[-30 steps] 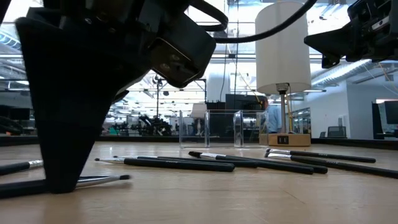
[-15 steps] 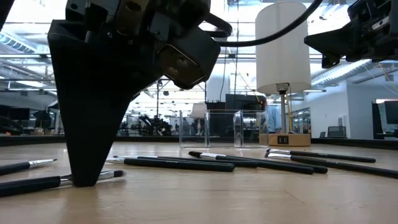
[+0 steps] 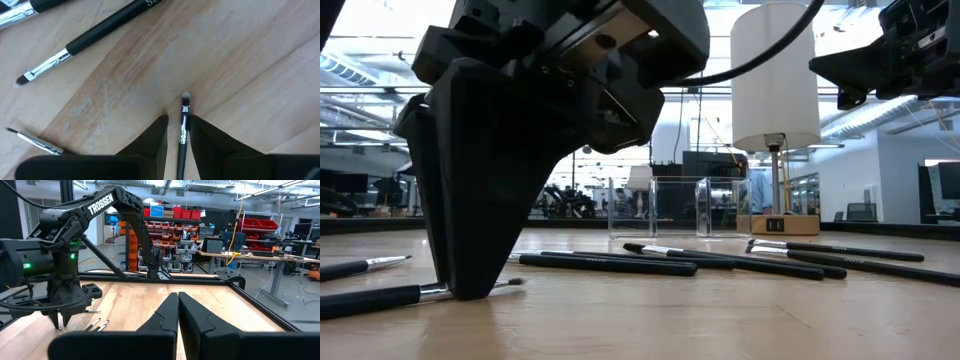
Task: Put items in baskets/containers
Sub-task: Put the black eyeshadow brush into the middle section of the transparent organizer
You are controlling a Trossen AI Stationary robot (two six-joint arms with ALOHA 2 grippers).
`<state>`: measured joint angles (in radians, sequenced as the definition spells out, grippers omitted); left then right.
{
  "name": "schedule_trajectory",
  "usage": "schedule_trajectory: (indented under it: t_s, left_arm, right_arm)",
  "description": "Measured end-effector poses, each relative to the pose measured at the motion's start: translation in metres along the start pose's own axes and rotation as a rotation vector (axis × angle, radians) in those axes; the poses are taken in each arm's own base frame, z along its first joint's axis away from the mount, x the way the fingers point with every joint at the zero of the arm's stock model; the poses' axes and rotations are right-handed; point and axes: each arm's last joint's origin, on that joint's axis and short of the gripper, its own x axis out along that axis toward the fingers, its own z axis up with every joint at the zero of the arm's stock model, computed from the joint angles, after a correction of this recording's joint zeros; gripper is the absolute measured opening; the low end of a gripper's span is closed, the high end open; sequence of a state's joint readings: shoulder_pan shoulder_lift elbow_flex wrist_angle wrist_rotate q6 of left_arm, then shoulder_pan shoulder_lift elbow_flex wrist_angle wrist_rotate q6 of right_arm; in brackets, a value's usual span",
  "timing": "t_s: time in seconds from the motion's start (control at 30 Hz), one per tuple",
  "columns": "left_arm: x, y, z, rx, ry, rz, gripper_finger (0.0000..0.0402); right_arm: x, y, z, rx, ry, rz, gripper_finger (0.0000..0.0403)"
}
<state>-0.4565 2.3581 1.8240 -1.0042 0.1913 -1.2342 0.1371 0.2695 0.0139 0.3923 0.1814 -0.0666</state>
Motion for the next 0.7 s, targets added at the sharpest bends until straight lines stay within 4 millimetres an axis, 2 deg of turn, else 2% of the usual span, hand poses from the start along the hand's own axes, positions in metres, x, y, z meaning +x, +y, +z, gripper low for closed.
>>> schedule_trajectory:
  t_s: [0.4,0.47,0.6,0.7]
  left_arm:
    - [0.004,0.0,-0.003,0.0,-0.026,0.003,0.0086]
    - [0.007,0.001,-0.004,0.003,-0.026,-0.003,0.0072]
    - [0.011,0.001,-0.007,-0.001,-0.029,-0.017,0.0016]
    - [0.011,0.001,-0.007,0.003,-0.032,-0.017,0.0014]
  right_arm:
    - [0.0,0.0,0.0,-0.001,0.0,0.0,0.0]
    - [0.0,0.0,0.0,-0.001,0.0,0.0,0.0]
    - [0.0,0.0,0.0,-0.001,0.001,0.0,0.0]
    - [0.0,0.0,0.0,-0.002,0.001,0.0,0.0]
